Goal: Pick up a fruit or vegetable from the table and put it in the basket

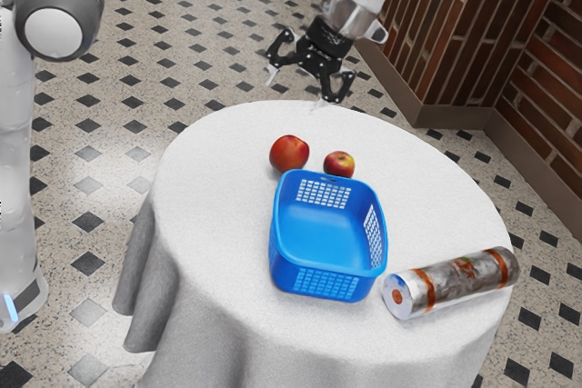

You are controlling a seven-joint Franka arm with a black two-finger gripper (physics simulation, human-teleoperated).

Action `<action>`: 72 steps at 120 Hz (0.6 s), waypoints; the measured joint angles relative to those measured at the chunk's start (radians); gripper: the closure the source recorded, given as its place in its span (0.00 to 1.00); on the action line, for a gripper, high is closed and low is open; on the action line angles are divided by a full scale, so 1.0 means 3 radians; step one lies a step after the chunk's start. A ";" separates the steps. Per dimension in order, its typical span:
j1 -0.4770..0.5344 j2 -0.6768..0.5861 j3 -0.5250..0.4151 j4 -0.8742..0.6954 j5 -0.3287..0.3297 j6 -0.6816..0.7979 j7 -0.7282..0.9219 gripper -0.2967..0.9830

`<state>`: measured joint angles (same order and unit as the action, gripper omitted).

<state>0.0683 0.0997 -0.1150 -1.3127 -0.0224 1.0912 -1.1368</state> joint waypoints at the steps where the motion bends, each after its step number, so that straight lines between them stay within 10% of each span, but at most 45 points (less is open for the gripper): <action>1: 0.0009 0.0001 -0.0001 0.0000 -0.0002 0.0028 -0.0060 0.23; 72: -0.0405 -0.0012 0.0010 -0.0067 -0.0068 0.0617 -0.2694 0.23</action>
<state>-0.0532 0.0961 -0.1121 -1.3329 -0.0429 1.2763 -1.9451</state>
